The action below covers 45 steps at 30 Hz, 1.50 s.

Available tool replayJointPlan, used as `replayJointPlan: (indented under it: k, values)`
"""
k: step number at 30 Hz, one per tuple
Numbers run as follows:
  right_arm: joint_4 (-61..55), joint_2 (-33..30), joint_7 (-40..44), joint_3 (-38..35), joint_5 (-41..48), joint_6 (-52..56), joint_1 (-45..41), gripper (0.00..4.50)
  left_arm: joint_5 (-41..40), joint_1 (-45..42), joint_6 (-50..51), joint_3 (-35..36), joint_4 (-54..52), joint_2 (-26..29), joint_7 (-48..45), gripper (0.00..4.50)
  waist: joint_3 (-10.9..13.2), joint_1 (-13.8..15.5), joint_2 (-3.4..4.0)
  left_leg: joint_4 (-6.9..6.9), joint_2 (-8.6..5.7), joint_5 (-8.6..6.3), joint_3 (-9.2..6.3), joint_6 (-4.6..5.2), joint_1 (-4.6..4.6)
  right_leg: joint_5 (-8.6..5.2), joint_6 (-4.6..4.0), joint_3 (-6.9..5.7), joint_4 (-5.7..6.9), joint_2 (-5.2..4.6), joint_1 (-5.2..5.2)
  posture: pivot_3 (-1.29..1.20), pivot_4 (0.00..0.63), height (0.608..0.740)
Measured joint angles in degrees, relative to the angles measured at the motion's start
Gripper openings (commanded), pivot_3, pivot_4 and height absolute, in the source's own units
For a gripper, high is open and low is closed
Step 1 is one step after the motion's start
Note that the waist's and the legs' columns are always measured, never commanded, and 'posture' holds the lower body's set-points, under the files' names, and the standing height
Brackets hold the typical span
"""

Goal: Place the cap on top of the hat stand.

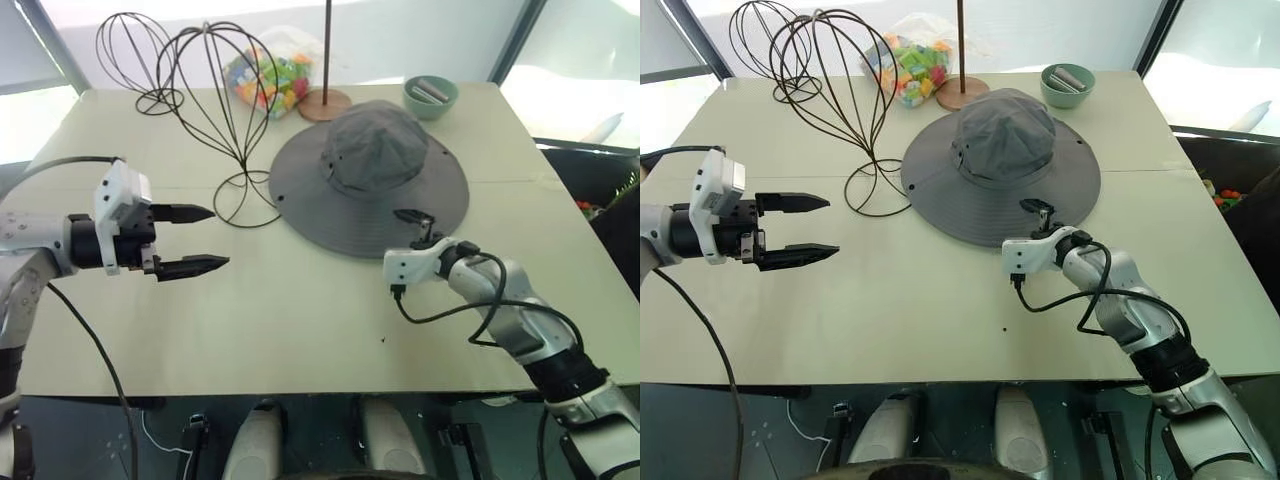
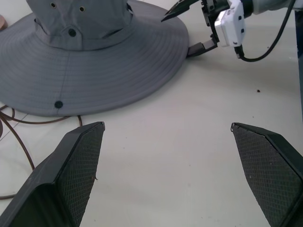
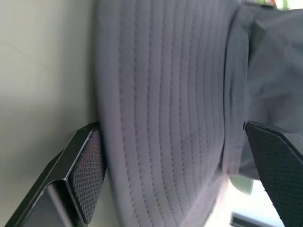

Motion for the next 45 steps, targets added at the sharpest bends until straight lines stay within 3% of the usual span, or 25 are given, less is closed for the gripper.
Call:
replayJointPlan:
  k: [14,17,23,30,38,45]
  values:
    - [10.41,7.15,-10.08,-1.27,-0.30,2.12,-4.10,4.50,-0.99,-0.30,0.15,-0.05,-0.46,-0.84,1.64,4.48,0.01,-0.24,0.01,-0.06,0.00,0.00,-0.01,0.00,0.00,0.00,0.00,0.00,0.01,0.00,-0.05,0.00,0.150,0.740]
    - [13.10,7.72,-11.24,-1.14,-0.01,1.58,-4.68,3.18,-0.99,-0.67,0.14,-0.14,-0.47,-0.91,2.11,4.50,0.01,-0.20,0.01,-0.07,0.00,0.00,-0.01,0.00,-0.02,0.00,0.00,0.00,0.00,0.00,-0.05,0.00,0.150,0.740]
    - [12.16,7.72,-10.89,-1.61,1.91,1.88,-2.76,0.03,-1.02,-0.70,0.14,-0.19,-0.46,-1.21,2.43,4.50,0.01,-0.21,0.02,-0.09,0.00,0.00,-0.01,0.00,-0.07,0.00,0.00,0.00,0.00,0.00,-0.11,0.00,0.150,0.740]
    - [4.24,7.61,-5.13,-6.62,8.38,8.60,0.56,0.03,-1.02,-0.73,0.12,-0.20,-0.38,-1.26,2.64,4.50,0.03,-0.14,0.05,-0.07,0.00,0.00,-0.01,0.00,-0.11,0.00,0.00,0.00,-0.01,0.00,-0.11,0.00,0.150,0.740]
    - [-13.18,6.74,6.02,-18.70,21.75,23.51,0.64,0.03,-1.01,-0.74,-0.08,-0.21,-0.20,-1.75,3.12,4.50,0.05,-0.11,0.08,-0.08,0.00,0.00,-0.03,0.00,-0.11,0.00,0.00,0.00,0.00,0.00,-0.12,0.00,0.150,0.740]
    - [-18.67,1.68,11.51,-27.92,32.03,38.12,-8.64,0.03,-0.96,-1.46,-1.19,-0.22,1.59,-2.33,3.29,4.50,0.08,-0.13,0.12,-0.10,0.00,0.00,-0.04,0.01,-0.10,0.00,0.00,-0.02,-0.01,0.00,-0.13,0.00,0.150,0.740]
